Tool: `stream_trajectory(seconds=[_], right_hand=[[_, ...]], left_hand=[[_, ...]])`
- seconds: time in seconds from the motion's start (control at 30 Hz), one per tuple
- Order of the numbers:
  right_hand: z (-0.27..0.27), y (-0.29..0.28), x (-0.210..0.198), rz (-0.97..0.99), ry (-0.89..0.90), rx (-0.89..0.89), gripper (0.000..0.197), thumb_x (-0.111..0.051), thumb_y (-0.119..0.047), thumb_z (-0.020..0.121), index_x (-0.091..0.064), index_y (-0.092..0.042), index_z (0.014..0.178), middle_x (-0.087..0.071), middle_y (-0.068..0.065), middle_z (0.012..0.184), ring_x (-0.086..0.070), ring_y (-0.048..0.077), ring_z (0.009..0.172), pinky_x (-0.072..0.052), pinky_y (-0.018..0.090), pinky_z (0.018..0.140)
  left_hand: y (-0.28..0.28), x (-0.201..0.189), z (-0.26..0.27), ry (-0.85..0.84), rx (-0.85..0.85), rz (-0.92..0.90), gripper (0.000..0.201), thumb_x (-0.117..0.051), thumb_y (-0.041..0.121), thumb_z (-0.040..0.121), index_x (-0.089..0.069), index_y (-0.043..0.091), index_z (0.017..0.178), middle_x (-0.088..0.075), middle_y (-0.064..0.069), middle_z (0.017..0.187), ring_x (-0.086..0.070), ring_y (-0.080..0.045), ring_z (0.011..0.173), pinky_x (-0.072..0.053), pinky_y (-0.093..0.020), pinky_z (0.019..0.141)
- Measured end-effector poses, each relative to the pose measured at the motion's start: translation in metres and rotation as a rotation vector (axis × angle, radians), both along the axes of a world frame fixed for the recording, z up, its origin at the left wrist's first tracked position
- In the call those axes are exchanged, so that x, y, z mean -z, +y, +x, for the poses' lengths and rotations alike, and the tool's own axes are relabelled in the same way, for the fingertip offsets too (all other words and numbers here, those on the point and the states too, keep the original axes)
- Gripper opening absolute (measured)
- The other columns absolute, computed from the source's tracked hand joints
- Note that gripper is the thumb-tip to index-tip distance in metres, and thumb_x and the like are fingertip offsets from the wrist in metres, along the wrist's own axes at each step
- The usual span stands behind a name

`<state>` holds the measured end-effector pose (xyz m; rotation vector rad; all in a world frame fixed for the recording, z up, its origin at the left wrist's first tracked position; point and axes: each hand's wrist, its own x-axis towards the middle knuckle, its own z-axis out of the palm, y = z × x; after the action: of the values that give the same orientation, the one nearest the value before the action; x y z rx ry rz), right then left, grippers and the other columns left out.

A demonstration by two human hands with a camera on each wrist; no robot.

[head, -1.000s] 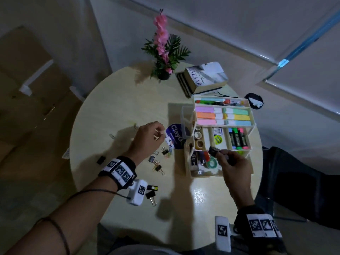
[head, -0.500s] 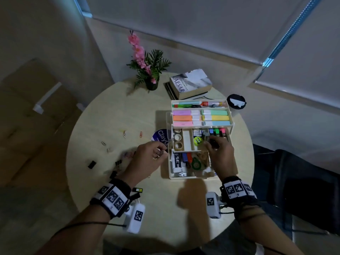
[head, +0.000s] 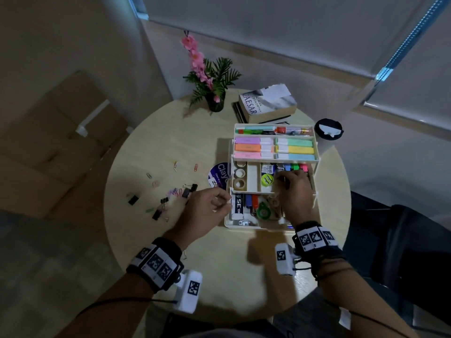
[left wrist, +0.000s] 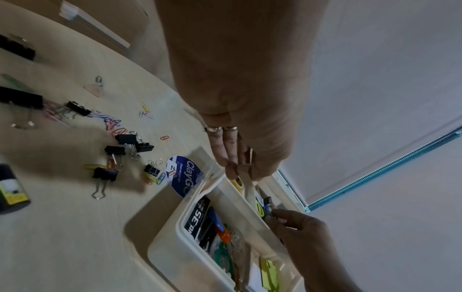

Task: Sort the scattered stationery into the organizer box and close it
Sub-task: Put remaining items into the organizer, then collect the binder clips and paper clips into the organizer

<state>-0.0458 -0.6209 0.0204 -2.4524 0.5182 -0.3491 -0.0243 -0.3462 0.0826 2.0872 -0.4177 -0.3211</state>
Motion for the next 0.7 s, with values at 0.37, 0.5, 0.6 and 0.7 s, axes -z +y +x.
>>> stream_trajectory(seconds=[0.37, 0.5, 0.6, 0.7], right_hand=[[-0.052, 0.005, -0.024, 0.316, -0.129, -0.229, 0.02, -0.075, -0.015, 0.094, -0.07, -0.016, 0.113, -0.067, -0.002, 0.104, -0.066, 0.011, 0.081, -0.054, 0.024, 0.069], [-0.059, 0.007, -0.034, 0.413, -0.157, -0.353, 0.02, -0.077, -0.017, 0.095, -0.072, -0.016, 0.114, -0.069, -0.003, 0.101, -0.068, 0.014, 0.083, -0.057, 0.03, 0.072], [-0.054, -0.005, -0.027, 0.4, -0.149, -0.28, 0.017, -0.078, -0.02, 0.094, -0.074, -0.016, 0.111, -0.072, -0.003, 0.098, -0.069, 0.014, 0.084, -0.057, 0.031, 0.074], [-0.045, -0.016, -0.021, 0.262, -0.136, -0.201, 0.02, -0.079, -0.018, 0.093, -0.077, -0.012, 0.113, -0.075, 0.0, 0.094, -0.069, 0.013, 0.081, -0.057, 0.029, 0.073]], left_hand=[[-0.067, 0.0, 0.001, 0.171, -0.054, -0.139, 0.022, -0.084, 0.014, 0.088, -0.073, 0.013, 0.107, -0.076, 0.002, 0.097, -0.072, 0.0, 0.087, -0.056, -0.014, 0.078], [-0.097, 0.002, 0.001, 0.211, -0.02, -0.168, 0.027, -0.084, 0.01, 0.087, -0.071, 0.007, 0.111, -0.075, -0.003, 0.099, -0.073, -0.004, 0.09, -0.06, -0.019, 0.084], [-0.112, 0.006, 0.002, 0.216, -0.028, -0.18, 0.026, -0.081, 0.007, 0.09, -0.07, 0.006, 0.114, -0.076, -0.006, 0.102, -0.075, -0.013, 0.097, -0.062, -0.031, 0.094], [-0.118, 0.008, 0.004, 0.12, 0.063, -0.044, 0.031, -0.076, 0.015, 0.094, -0.068, 0.013, 0.125, -0.073, -0.003, 0.116, -0.071, -0.016, 0.106, -0.06, -0.036, 0.096]])
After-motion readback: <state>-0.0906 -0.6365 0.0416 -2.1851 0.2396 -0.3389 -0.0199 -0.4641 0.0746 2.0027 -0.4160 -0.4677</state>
